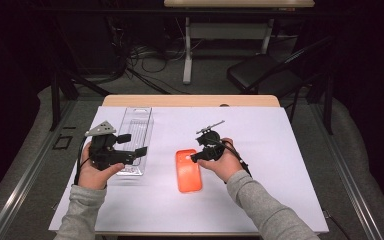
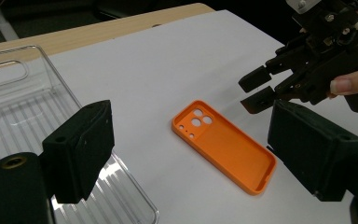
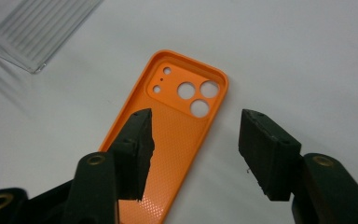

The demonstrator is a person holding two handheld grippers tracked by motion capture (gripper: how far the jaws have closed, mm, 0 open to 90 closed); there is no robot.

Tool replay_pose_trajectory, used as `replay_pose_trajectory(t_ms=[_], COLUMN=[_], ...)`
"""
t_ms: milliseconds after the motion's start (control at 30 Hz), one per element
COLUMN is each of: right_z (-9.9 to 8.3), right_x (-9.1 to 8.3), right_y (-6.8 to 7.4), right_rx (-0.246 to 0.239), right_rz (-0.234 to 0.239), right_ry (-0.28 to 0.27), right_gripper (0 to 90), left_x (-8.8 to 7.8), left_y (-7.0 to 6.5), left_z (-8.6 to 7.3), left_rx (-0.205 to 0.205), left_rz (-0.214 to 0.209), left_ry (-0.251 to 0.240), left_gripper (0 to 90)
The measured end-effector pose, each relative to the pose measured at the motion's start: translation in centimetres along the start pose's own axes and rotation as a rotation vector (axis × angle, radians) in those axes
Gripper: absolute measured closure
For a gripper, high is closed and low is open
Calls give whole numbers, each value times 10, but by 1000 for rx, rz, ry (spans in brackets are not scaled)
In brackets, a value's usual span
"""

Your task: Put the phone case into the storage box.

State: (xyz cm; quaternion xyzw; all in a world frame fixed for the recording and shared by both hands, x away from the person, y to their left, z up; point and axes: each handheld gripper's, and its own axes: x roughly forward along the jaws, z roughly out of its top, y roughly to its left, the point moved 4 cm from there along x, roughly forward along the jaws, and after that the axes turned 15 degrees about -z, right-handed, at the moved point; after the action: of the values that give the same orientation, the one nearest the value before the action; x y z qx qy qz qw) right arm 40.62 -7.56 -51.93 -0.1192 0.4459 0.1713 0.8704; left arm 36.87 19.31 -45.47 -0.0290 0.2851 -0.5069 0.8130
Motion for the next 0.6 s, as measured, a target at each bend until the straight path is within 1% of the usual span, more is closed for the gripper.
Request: replay_pose_trajectory(t_ms=[67,100,167,200,300,400,433,500,600], right_z=[0,1,1,1,0,0,0,0,0], right_x=[0,2,3,3,6,7,8,8,10], right_y=[1,1,1,0,-1,-1,-1,-1,-2], right_rx=[8,8,10,19,22,18,20,18,31], right_rz=[5,-5,-5,-8,-11,-15,-15,-13,-22], right_ry=[4,3,0,9,34,39,40,45,84], right_gripper=[464,464,464,464,463,464,494,508,536], left_x=[0,0,0,0,0,0,0,1,2], left_y=[1,1,1,1,2,3,3,3,3], left_z=[0,0,-1,-1,-1,-2,-2,-2,-3], left_rx=[0,-1,-4,-6,-11,-13,-13,-15,-15], left_rz=[3,-1,0,1,-1,-3,-4,-5,-7], left_ry=[2,-2,-2,-2,-3,-3,-1,1,1], left_gripper=[145,145,146,146,146,146,147,147,147])
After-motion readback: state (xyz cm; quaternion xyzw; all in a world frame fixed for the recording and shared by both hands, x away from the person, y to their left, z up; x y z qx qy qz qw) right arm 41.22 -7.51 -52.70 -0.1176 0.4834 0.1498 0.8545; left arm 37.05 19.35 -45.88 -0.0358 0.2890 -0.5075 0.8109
